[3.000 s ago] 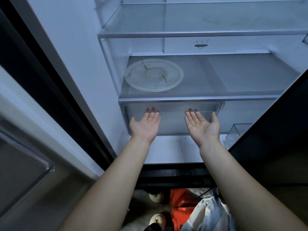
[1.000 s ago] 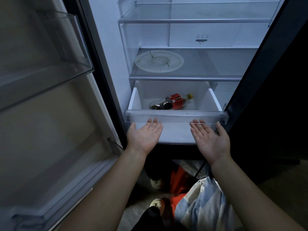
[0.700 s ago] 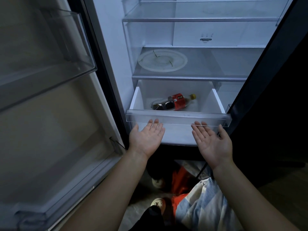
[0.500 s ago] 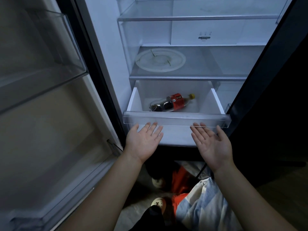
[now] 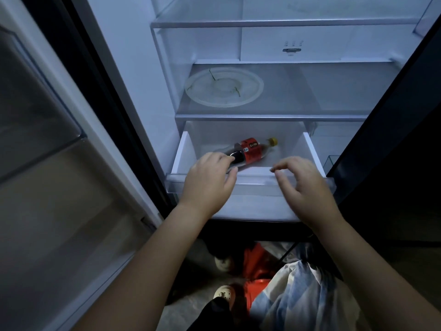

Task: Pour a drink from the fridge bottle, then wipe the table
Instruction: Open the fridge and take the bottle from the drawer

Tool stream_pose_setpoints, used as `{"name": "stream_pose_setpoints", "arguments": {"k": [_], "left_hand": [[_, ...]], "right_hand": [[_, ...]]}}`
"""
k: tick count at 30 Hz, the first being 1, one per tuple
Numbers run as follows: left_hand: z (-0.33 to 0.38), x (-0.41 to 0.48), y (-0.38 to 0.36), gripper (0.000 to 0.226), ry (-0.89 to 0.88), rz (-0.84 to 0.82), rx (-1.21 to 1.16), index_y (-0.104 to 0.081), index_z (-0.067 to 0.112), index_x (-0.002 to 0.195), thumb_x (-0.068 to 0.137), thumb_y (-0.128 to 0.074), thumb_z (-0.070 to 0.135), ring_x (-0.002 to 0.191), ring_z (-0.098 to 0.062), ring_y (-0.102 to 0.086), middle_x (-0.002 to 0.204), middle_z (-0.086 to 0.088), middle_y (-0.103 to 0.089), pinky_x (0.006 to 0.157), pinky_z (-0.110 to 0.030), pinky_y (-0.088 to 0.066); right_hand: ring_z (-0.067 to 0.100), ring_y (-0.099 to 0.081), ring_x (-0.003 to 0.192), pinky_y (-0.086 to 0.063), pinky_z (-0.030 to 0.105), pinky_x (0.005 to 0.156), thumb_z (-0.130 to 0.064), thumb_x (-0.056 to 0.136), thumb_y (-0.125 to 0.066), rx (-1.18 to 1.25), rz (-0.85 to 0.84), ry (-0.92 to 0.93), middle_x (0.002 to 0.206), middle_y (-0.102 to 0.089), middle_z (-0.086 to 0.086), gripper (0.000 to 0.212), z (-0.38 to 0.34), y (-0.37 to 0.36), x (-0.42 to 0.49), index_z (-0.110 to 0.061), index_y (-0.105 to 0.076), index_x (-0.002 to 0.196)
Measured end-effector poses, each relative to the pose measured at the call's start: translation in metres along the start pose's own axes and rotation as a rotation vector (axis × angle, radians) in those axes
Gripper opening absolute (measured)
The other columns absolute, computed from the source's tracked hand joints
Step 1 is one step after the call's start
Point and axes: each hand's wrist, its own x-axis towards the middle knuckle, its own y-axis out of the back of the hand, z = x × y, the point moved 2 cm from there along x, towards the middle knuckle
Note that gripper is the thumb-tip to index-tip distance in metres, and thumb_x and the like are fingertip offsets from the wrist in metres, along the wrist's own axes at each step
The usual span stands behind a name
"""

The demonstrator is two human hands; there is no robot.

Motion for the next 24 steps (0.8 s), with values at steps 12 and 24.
{"name": "stream_pose_setpoints", "arguments": {"k": [12, 24], "left_hand": [[-0.029, 0.025, -0.028, 0.047, -0.028, -0.092, 0.077, -0.069, 0.017, 0.108, 0.090, -0.033, 0.041, 0.104, -0.020, -0.059, 0.104, 0.002, -0.068, 0.087, -0.034, -0.044], [-0.032, 0.024, -0.029, 0.037, 0.011, -0.061, 0.018, -0.071, 0.018, 0.098, 0.086, -0.041, 0.036, 0.089, -0.018, -0.062, 0.095, 0.004, -0.067, 0.074, -0.030, -0.044]], "right_hand": [[0.014, -0.043, 0.115, -0.029, 0.022, 0.086, -0.030, 0.094, -0.050, -0.195, -0.290, -0.031, 0.116, -0.054, -0.004, 0.026, 0.016, -0.023, 0.043, -0.018, -0.056, 0.116], [0.027, -0.037, 0.129, -0.036, 0.034, 0.094, -0.038, 0.088, -0.057, -0.601, -0.811, 0.029, 0.142, -0.037, 0.008, 0.059, 0.039, -0.108, 0.162, -0.019, -0.035, 0.139]]}}
